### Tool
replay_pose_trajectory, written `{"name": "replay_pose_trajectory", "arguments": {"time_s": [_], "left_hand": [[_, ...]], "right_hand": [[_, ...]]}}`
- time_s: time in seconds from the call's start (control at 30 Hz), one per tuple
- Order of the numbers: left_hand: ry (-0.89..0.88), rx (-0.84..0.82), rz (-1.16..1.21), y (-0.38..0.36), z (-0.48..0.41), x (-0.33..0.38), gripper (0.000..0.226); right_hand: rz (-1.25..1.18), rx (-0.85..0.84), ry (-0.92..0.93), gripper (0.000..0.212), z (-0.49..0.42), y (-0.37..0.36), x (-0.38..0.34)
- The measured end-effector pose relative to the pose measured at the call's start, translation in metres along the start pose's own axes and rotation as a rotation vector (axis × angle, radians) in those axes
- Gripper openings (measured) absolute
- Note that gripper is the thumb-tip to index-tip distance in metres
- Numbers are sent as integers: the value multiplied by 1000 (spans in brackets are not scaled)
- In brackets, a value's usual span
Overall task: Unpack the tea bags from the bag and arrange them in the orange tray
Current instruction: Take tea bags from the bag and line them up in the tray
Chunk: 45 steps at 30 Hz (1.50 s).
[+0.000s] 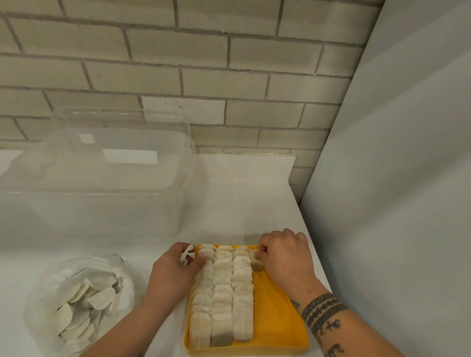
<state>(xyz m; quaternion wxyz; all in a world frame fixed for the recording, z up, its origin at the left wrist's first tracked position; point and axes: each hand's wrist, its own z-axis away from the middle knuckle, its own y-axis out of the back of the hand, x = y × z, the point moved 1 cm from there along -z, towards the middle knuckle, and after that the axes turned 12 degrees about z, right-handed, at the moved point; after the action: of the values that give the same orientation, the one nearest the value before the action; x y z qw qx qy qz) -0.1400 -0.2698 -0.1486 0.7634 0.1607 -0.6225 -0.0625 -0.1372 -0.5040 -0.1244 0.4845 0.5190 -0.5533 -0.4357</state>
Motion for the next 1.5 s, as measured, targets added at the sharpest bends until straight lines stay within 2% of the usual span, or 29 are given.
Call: {"name": "replay_pose_trajectory", "arguments": {"time_s": [0.27,0.37,0.47,0.6,0.7,0.8,0.9,1.07,1.17,1.3,1.5], "left_hand": [[-6,-2,-8,3,2,6,26],[-40,33,63,6,5,15,29],[-18,25,233,8,12,28,17],[117,-161,598,11,25,49,14],[155,-341,682,8,35,61,18],[113,-436,676,6,43,70,20],[72,-442,644,4,50,78,23],[61,-439,578,4,64,86,27],[49,-467,543,6,70,88,31],[26,-446,471,7,74,86,29],[-24,-451,376,6,77,84,17]], "right_hand": [[-9,2,-26,13,0,1,2],[-40,14,-24,13,1,5,3],[-87,23,-32,16,4,13,5],[-305,57,-65,16,11,27,4],[-575,71,-55,8,18,43,-3],[-772,56,-71,9,25,61,-13],[-864,60,-59,12,32,75,-21],[-826,-85,3,25,39,87,-26],[-860,-177,24,22,44,92,-28],[-941,-163,-34,6,54,89,-27],[-1094,-162,-110,6,63,85,-23]]}}
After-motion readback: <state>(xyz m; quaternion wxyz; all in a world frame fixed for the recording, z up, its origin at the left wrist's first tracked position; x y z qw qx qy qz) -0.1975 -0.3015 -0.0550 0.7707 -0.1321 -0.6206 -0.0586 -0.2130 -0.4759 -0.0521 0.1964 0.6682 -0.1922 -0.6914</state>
